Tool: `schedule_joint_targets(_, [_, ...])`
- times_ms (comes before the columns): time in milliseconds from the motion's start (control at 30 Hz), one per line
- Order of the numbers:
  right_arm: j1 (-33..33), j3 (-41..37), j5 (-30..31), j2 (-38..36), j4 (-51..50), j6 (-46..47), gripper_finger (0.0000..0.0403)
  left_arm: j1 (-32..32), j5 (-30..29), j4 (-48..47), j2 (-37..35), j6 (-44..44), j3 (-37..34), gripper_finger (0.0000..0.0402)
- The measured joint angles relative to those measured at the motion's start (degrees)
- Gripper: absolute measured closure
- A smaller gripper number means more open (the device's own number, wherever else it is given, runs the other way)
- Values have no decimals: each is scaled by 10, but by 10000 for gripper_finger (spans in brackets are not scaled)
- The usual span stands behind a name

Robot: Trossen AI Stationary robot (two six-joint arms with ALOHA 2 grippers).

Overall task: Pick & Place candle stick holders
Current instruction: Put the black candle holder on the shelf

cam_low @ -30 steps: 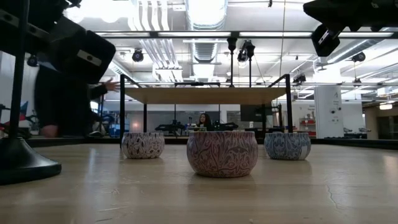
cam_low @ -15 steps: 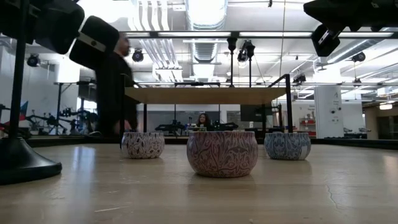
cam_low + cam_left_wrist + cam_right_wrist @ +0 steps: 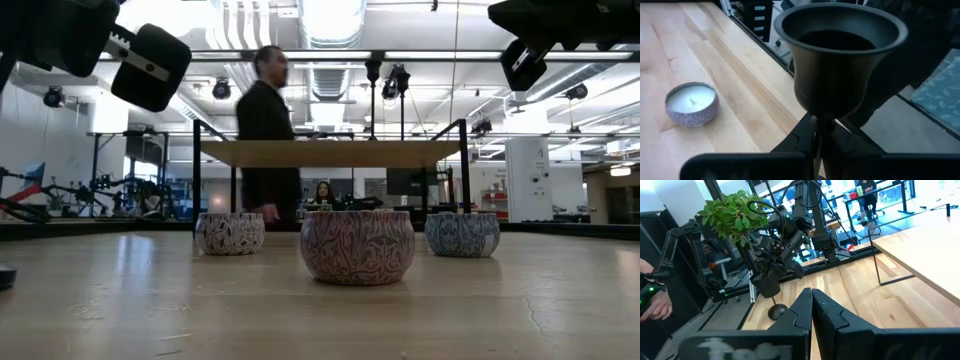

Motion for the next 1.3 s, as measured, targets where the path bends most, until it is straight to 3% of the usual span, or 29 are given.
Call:
schedule_joint_targets(233, [0, 0, 0, 0, 0, -4, 394, 2, -11, -6, -9, -8, -1, 386])
schedule_joint_targets(467, [0, 0, 0, 0, 0, -4, 394, 22, -60, -17, -55, -24, 8, 386])
schedule_joint_targets(700, [0, 0, 1, 0, 2, -28, 394, 68, -143, -169, -126, 33, 68, 386])
schedule_joint_targets(833, [0, 0, 12, 0, 5, -43, 394, 112, -166, -182, -143, 47, 99, 386])
schedule_joint_targets(1100, [0, 19, 33, 6, -5, -88, 394, 191, -167, -182, -125, 44, 177, 386])
schedule_joint_targets(1300, [0, 109, 60, 50, -76, -167, 394, 230, -173, -194, -87, 59, 242, 386])
